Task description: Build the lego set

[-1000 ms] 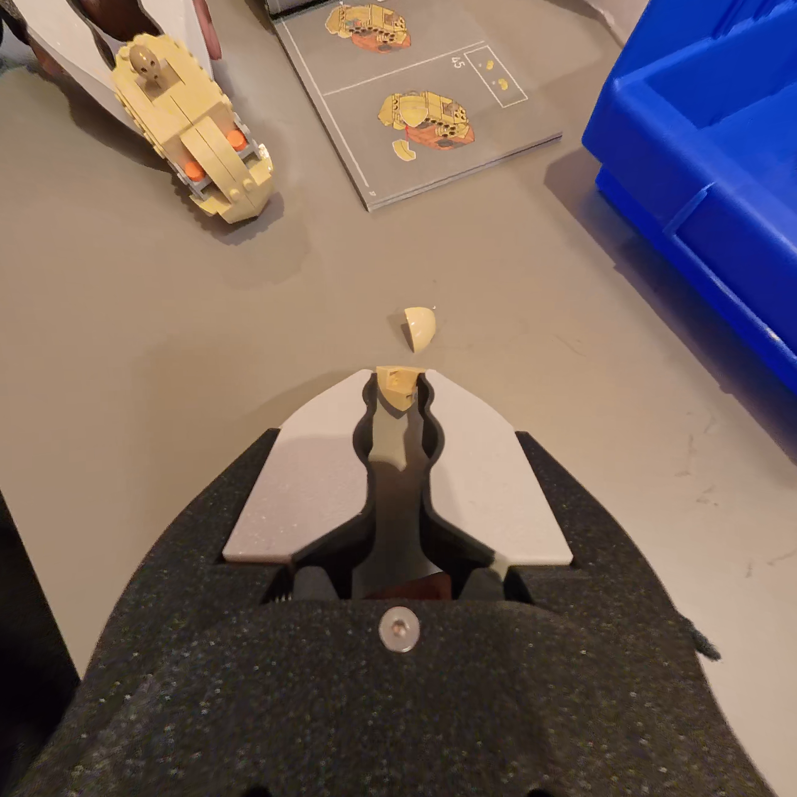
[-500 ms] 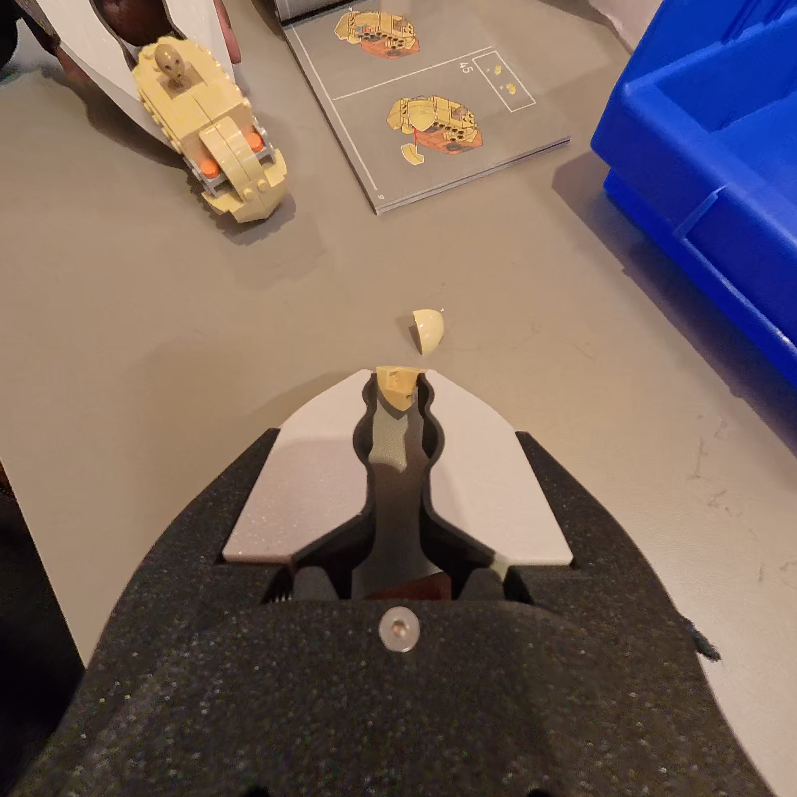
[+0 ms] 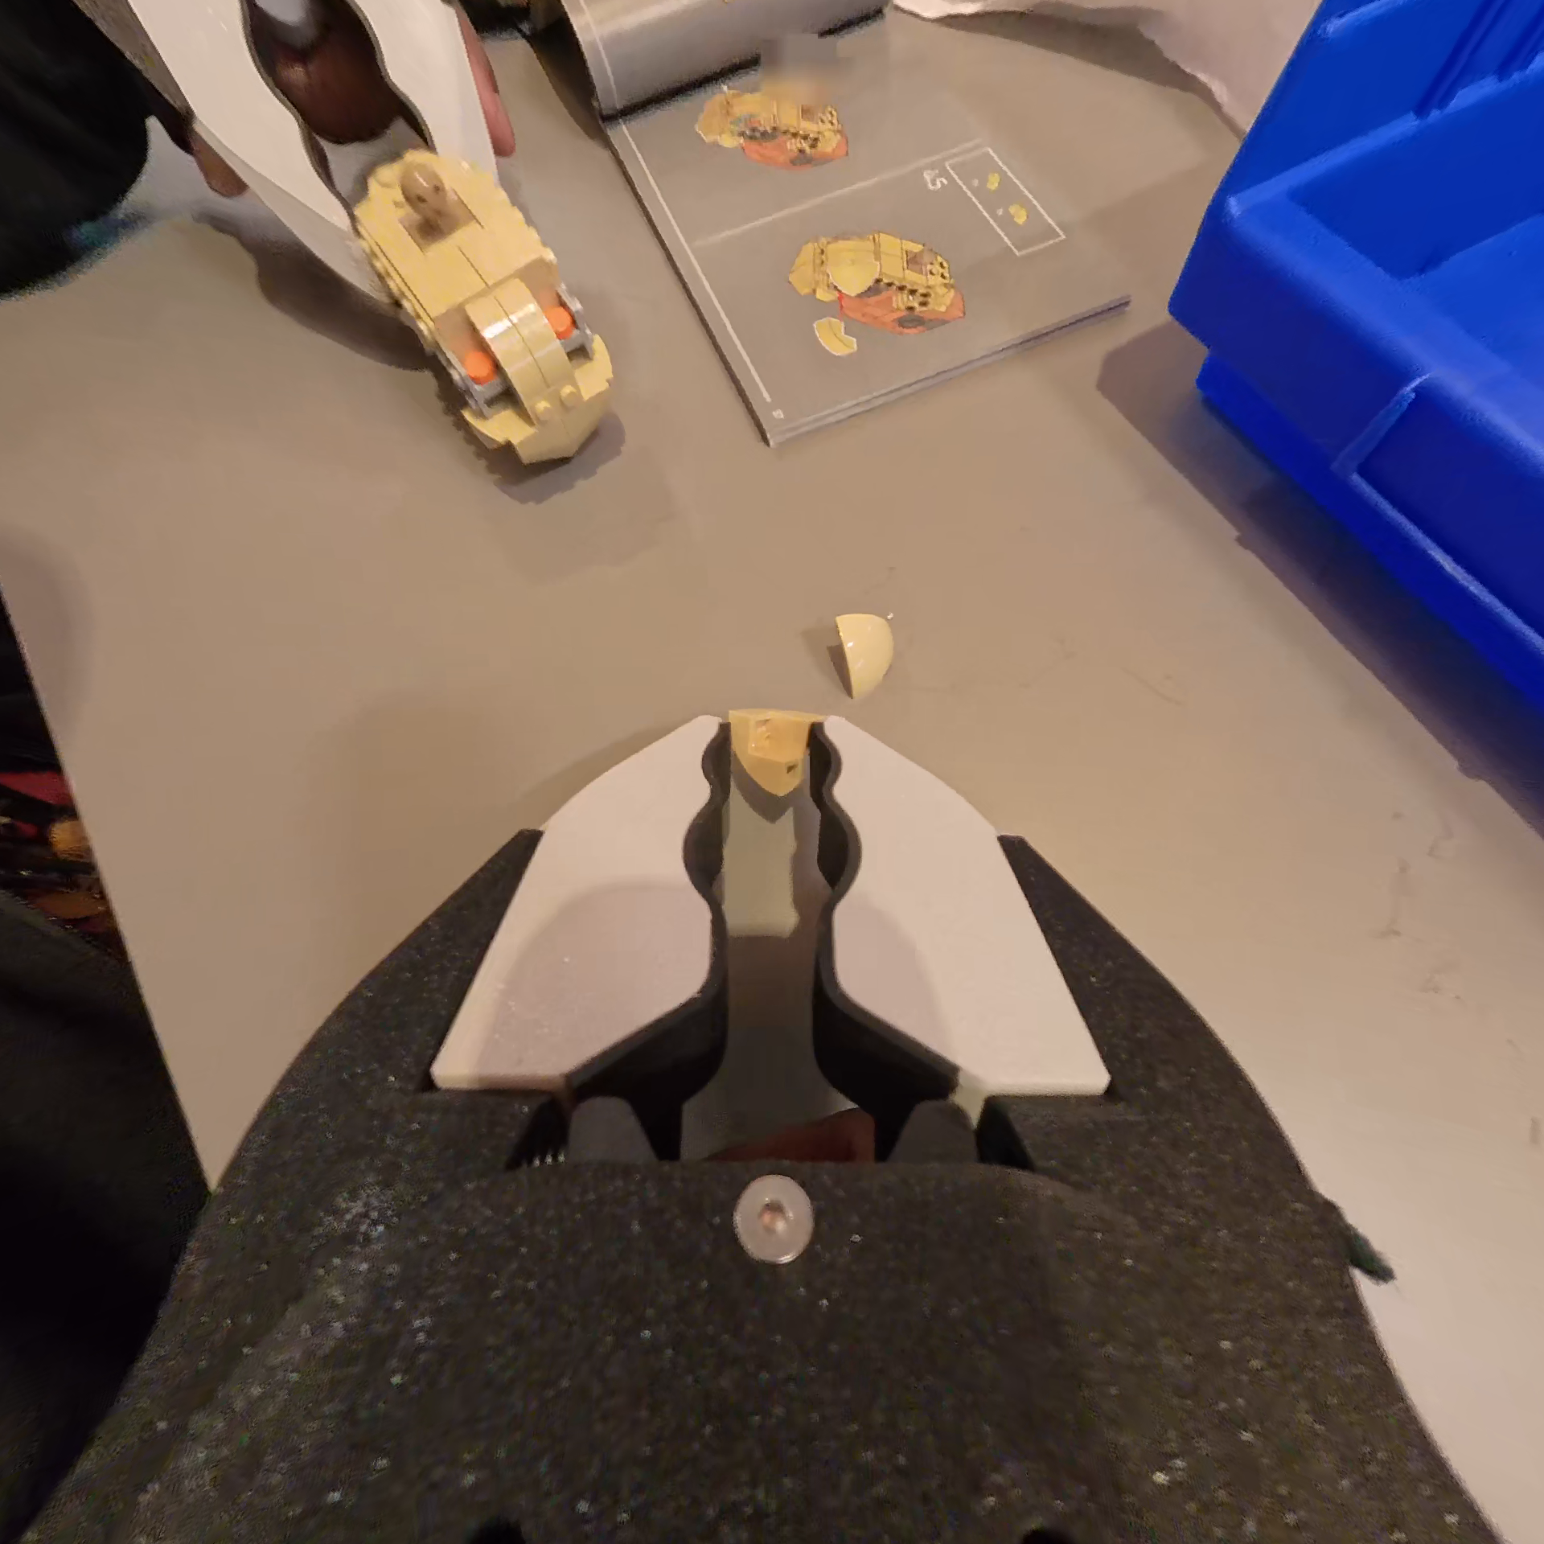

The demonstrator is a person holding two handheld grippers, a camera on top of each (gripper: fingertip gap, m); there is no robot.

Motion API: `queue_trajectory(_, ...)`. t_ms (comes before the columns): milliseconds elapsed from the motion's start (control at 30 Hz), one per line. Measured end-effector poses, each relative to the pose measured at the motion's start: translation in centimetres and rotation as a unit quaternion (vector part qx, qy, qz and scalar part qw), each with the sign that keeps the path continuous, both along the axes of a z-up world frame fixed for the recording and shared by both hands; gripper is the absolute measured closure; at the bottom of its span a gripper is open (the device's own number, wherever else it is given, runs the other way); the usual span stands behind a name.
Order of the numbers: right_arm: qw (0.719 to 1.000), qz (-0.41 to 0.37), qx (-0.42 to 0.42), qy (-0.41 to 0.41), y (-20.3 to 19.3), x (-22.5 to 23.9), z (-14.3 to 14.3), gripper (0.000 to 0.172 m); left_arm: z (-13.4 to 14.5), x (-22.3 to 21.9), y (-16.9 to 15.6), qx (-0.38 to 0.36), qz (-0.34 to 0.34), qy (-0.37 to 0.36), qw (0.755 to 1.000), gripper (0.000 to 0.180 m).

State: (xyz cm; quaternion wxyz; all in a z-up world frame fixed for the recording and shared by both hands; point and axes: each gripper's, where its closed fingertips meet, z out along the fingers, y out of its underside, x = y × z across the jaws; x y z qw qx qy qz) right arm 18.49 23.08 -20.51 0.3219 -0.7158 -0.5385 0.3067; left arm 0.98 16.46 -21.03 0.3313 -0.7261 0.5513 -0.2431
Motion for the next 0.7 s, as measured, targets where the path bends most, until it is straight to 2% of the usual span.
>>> queue_trajectory(133,0.998,0.017,-0.033,0.05,-1.0,-0.3,1.6,0.154,1.7,-0.3,-0.2,0.015,-0.003,-0.035,0.999,0.146)
queue_trajectory(267,0.986,0.048,-0.091,0.132,-2.4,-1.6,4.5,0.154,4.6,-0.5,0.0,0.04,0.002,-0.099,0.994,0.145)
queue_trajectory(533,0.934,0.091,-0.223,0.265,-4.9,-6.6,8.5,0.154,8.7,1.8,0.1,0.098,-0.004,-0.205,0.974,0.145)
queue_trajectory(700,0.901,0.109,-0.273,0.319,-6.2,-8.9,9.8,0.154,9.8,3.4,0.2,0.14,0.001,-0.225,0.964,0.145)
